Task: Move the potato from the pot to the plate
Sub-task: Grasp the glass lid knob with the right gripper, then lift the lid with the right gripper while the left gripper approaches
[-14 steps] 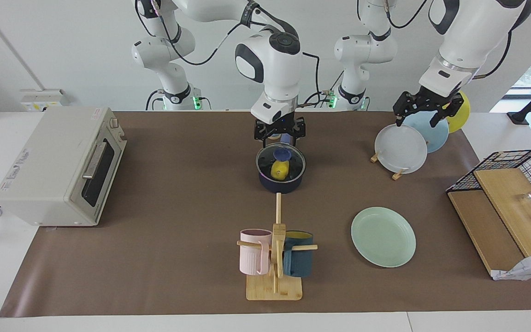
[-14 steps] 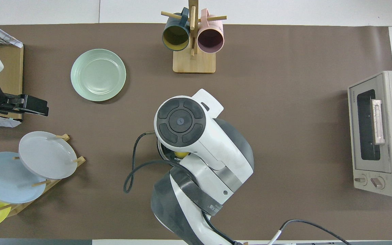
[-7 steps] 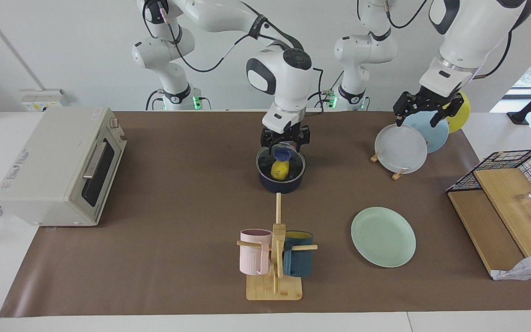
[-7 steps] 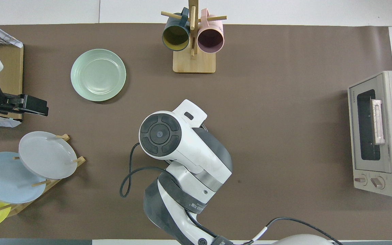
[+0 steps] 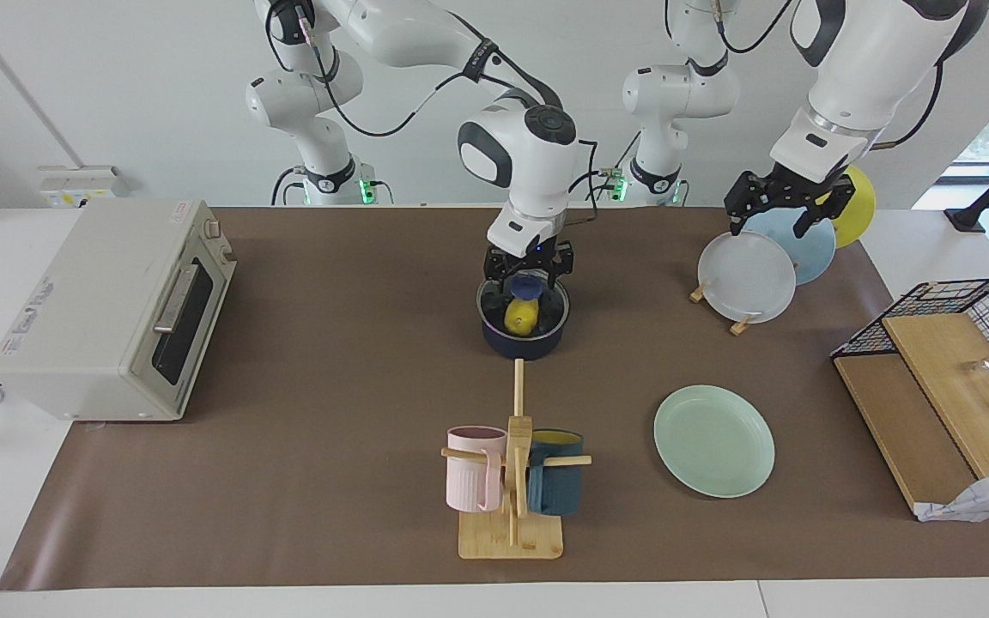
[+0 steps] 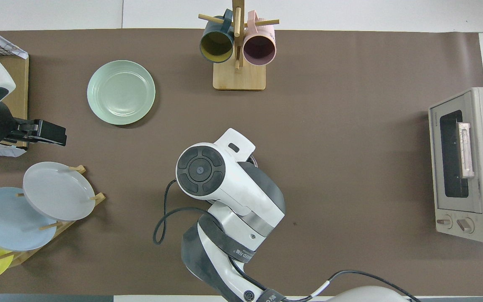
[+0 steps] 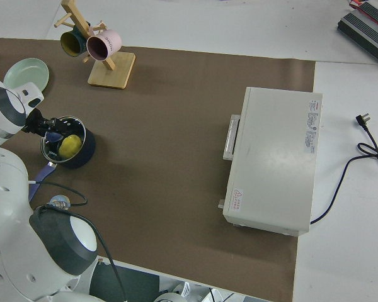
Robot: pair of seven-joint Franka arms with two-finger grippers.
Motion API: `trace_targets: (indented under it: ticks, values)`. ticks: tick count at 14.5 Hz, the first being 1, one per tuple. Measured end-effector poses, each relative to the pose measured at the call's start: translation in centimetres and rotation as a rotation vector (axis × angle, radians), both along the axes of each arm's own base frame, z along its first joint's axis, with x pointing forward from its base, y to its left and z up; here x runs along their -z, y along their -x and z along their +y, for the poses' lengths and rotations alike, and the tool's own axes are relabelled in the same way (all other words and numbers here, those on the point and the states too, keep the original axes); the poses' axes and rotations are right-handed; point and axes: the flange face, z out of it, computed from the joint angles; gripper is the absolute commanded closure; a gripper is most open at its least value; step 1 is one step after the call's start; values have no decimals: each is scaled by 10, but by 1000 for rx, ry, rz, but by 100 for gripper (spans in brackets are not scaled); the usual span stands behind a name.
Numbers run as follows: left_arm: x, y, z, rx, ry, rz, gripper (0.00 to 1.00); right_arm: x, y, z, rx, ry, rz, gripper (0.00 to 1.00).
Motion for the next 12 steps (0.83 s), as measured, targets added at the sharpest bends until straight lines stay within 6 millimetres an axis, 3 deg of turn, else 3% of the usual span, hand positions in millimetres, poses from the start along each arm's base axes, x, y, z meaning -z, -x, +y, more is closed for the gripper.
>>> trace_targets:
  ticks: [4, 5, 9, 12]
  values:
    - [6, 5, -1, 1, 3, 6, 0, 1, 0, 0, 0, 1, 1, 47]
    - [7, 6, -1, 1, 4, 5, 0, 1, 1, 0, -1, 0, 0, 49]
    - [7, 6, -6, 11, 7, -3, 0, -2, 0, -1, -16, 21, -23, 49]
    - [7, 7, -12, 22, 8, -6, 0, -32, -14, -13, 1, 39, -32, 49]
